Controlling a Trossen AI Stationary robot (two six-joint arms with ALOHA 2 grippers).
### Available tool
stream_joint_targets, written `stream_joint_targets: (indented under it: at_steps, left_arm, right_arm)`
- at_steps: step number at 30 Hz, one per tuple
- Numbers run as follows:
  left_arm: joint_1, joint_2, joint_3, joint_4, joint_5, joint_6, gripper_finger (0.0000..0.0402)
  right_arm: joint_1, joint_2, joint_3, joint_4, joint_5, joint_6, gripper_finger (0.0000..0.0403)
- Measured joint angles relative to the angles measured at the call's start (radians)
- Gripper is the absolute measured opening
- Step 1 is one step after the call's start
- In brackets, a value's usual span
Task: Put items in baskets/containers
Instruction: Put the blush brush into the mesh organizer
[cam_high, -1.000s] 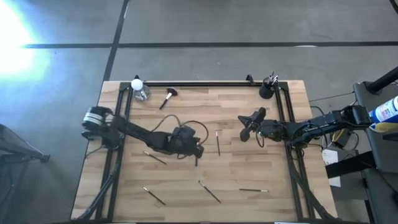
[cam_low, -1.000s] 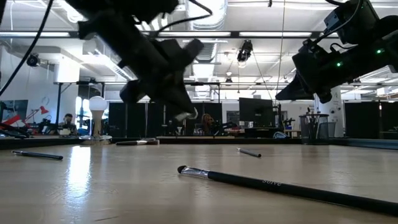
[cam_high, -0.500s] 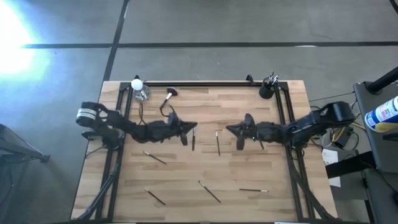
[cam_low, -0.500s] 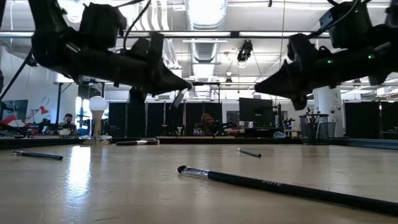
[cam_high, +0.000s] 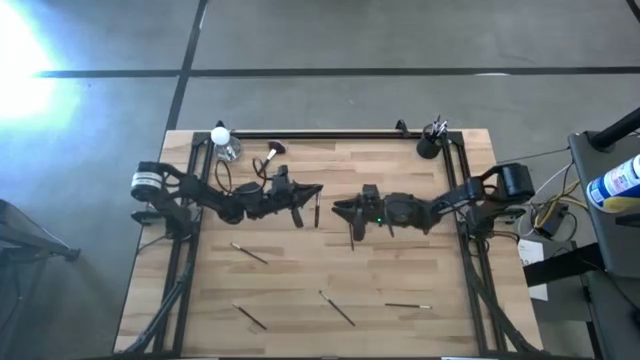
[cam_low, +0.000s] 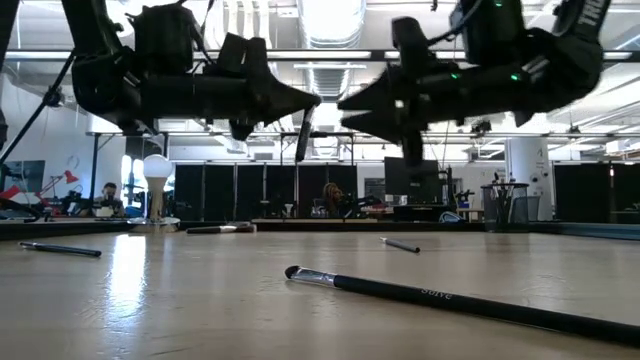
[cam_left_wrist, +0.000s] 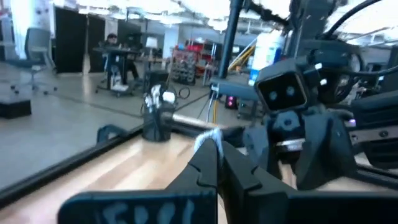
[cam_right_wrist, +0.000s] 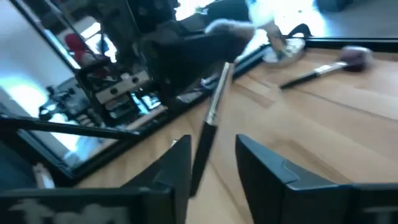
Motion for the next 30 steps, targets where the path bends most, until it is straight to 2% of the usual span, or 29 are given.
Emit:
stream_joint_targets:
  at_steps: [6, 12, 17, 26, 30]
  left_arm:
    - [0.000, -0.007, 0.007, 0.010, 0.012, 0.043, 0.0000]
    - [0.000, -0.009, 0.006, 0.020, 0.022, 0.051, 0.0000]
    - [0.000, -0.010, 0.006, 0.025, 0.025, 0.050, 0.0000]
    - [-0.002, -0.011, 0.007, 0.030, 0.033, 0.041, 0.0000]
    - [0.007, -0.016, 0.006, 0.026, 0.023, -0.051, 0.0010]
  right_arm:
    - [-0.038, 0.019, 0.118, -0.140, -0.107, -0.001, 0.0166]
    - [-0.070, 0.049, 0.234, -0.326, -0.106, 0.002, 0.0169]
    - [-0.073, 0.059, 0.258, -0.323, -0.107, -0.011, 0.0138]
    - [-0.073, 0.059, 0.271, -0.314, -0.104, -0.064, 0.0046]
    - [-0.073, 0.059, 0.270, -0.310, -0.079, -0.092, 0.0038]
